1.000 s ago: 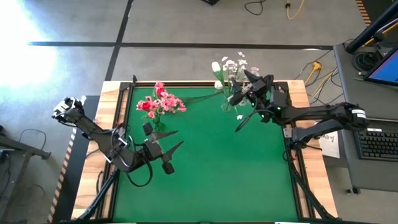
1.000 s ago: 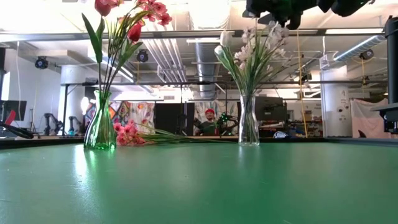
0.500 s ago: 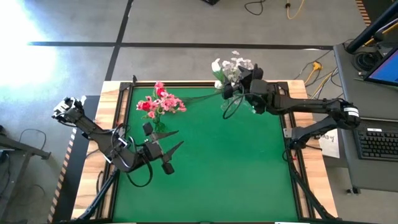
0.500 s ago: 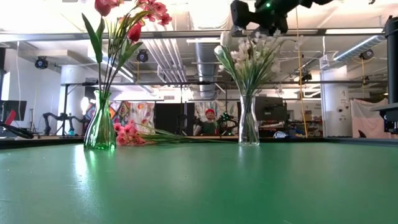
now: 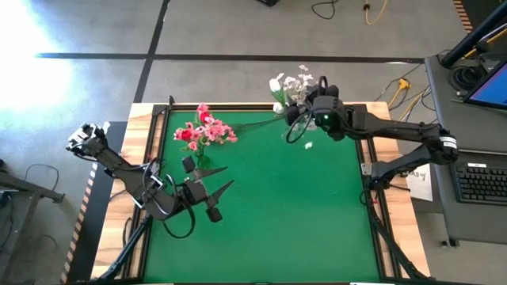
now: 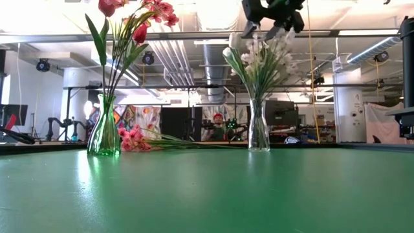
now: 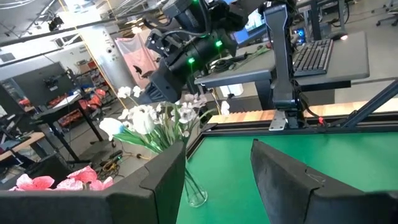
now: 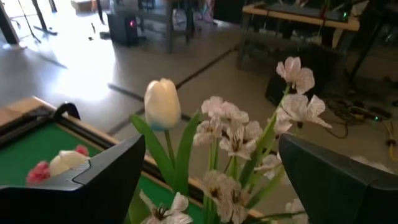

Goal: Sort flowers into vase by color
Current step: Put the white flower into the transparent vase

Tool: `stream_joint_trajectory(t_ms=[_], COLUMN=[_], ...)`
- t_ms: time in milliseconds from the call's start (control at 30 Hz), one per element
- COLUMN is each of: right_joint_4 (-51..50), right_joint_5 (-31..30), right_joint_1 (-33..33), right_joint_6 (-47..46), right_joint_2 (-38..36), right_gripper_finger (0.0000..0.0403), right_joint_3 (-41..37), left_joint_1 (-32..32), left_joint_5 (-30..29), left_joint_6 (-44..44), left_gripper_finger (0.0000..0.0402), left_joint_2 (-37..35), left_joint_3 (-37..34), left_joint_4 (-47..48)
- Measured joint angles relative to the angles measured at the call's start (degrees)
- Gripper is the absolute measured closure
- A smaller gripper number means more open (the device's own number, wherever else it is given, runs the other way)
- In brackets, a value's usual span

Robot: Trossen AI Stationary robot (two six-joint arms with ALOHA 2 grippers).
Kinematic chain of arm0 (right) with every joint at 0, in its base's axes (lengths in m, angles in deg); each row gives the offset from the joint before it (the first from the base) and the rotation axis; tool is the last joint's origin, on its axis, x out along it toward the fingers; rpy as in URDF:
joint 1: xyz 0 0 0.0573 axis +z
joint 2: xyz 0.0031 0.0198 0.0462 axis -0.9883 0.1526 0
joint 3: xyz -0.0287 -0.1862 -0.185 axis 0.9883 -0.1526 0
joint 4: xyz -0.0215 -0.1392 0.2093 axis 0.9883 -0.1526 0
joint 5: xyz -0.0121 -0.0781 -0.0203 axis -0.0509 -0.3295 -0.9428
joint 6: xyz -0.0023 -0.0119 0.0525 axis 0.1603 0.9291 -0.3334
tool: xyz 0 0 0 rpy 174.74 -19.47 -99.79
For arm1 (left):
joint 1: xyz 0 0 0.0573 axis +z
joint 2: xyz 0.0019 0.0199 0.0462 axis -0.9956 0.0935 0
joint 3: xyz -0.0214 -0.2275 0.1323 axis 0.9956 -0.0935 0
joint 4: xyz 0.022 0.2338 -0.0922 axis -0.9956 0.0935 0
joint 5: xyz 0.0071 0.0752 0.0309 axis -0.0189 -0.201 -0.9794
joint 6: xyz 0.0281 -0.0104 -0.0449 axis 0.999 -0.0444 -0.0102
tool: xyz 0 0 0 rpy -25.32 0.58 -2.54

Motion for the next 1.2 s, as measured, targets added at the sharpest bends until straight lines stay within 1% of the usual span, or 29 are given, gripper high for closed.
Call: stream_joint_trajectory(t_ms=[167, 333, 400, 533, 667, 700, 733, 800, 867, 900, 1033, 1200], right_joint_4=[-2.9, -0.7, -0.5, -0.6, -0.7, -0.7, -0.7, -0.6, -0.6, -0.6, -0.6, -0.8], right_joint_5=[0.7, 1.4, 1.4, 1.2, 1.0, 1.1, 1.1, 1.1, 1.0, 1.0, 1.0, 1.1], right_joint_1=[0.0, 0.0, 0.0, -0.1, -0.1, -0.1, -0.1, -0.1, -0.1, -0.1, -0.1, -0.1], right_joint_6=[-1.1, -0.6, -3.8, -13.8, -14.6, -14.6, -14.6, -14.6, -14.6, -14.6, -14.4, -13.7], right_joint_2=[0.0, 0.0, 0.0, 0.0, 0.8, 0.9, 0.9, 0.9, 0.9, 0.9, 0.9, 0.9], right_gripper_finger=[0.0041, 0.0041, 0.0041, 0.0041, 0.0041, 0.0041, 0.0041, 0.0041, 0.0041, 0.0041, 0.0041, 0.0041], right_joint_3=[0.9, 0.9, 0.9, 0.8, 0.8, 0.8, 0.7, 0.7, 0.7, 0.7, 0.7, 0.7], left_joint_1=[0.0, 0.0, 0.0, 0.0, 0.0, 0.1, 0.4, 1.8, 4.1, 5.6, 10.6, 15.2], left_joint_5=[0.0, -0.1, -0.1, -0.1, 0.2, 0.9, 3.0, 10.8, 18.3, 20.2, 20.5, 20.6], left_joint_6=[0.0, 0.0, 0.0, -0.8, -1.5, -1.9, -2.4, -3.1, -2.5, -1.9, 2.2, 8.7], left_gripper_finger=[0.0232, 0.0232, 0.0232, 0.0232, 0.0232, 0.0232, 0.0232, 0.0232, 0.0232, 0.0232, 0.0232, 0.0232], left_joint_2=[0.0, 0.0, 0.0, 0.0, 0.0, 0.0, 0.0, 0.4, 2.0, 3.2, 8.9, 17.0], left_joint_3=[0.0, 0.0, 0.0, 0.0, -0.1, -0.1, -0.1, -0.2, -0.2, -0.2, -0.3, 0.4], left_joint_4=[0.0, 0.0, 0.0, 0.0, 0.0, 0.0, 0.0, -0.8, -3.9, -6.2, -14.7, -30.7])
